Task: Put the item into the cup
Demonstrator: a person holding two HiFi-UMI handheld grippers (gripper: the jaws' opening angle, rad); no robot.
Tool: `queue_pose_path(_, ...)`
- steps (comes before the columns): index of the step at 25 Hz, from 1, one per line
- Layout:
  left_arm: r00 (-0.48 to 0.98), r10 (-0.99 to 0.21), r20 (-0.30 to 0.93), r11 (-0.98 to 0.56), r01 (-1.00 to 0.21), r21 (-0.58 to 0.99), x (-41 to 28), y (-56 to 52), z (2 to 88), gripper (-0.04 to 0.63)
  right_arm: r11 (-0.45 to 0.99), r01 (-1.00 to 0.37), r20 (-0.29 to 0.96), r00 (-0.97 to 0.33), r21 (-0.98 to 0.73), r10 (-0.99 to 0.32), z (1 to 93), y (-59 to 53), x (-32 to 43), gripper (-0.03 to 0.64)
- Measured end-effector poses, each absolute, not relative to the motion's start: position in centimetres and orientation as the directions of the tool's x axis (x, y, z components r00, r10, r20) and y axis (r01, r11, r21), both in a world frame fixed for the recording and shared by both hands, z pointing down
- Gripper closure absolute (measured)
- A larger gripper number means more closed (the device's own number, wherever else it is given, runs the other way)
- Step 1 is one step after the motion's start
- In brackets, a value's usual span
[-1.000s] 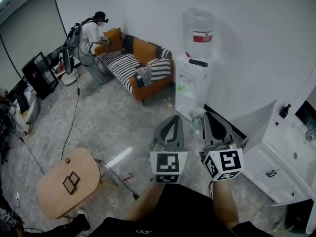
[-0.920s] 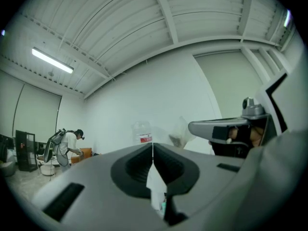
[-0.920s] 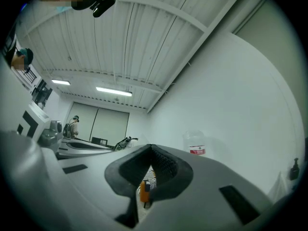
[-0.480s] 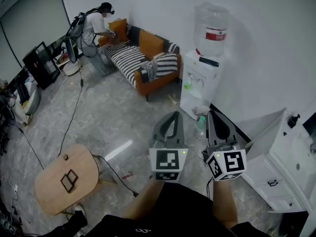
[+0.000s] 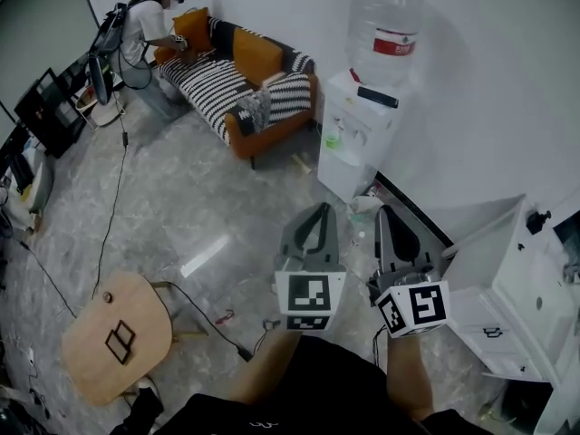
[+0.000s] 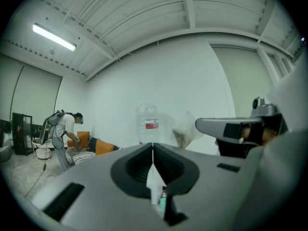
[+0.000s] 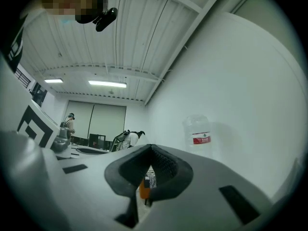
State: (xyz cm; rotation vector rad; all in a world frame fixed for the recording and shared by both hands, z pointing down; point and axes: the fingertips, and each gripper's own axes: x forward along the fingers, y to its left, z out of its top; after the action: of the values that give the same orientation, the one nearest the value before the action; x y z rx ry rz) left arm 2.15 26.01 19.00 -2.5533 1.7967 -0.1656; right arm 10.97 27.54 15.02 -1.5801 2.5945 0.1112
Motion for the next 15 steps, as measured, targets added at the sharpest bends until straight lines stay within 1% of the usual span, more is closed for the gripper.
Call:
queue_pose_path(6,0.341,-0.931,0.131,-0.351,-0.935,-0.056,0.5,18.4,19.9,0.581,0.446,-0.895,-0.084,-0.443,-0.019,-0.892,15.7,19.6,9.4,0.607)
queue_pose_path(11,0.332,-0.926,0.181,-0.344,-0.938,-0.039,-2.1,11.4,21.3,0.581,0.466,-0.884,-0.055,-0.464,-0.032,-0.884,16.6,12.7,6.6,0.607)
queue_pose_path(15,0.336,-0.922,0.190,-0.347,-0.938,-0.024,-3.9,5.4,21.9,0.581,0.467,-0.883,-0.040,-0.466,-0.037,-0.884,17.0,6.8,4.9,0.607)
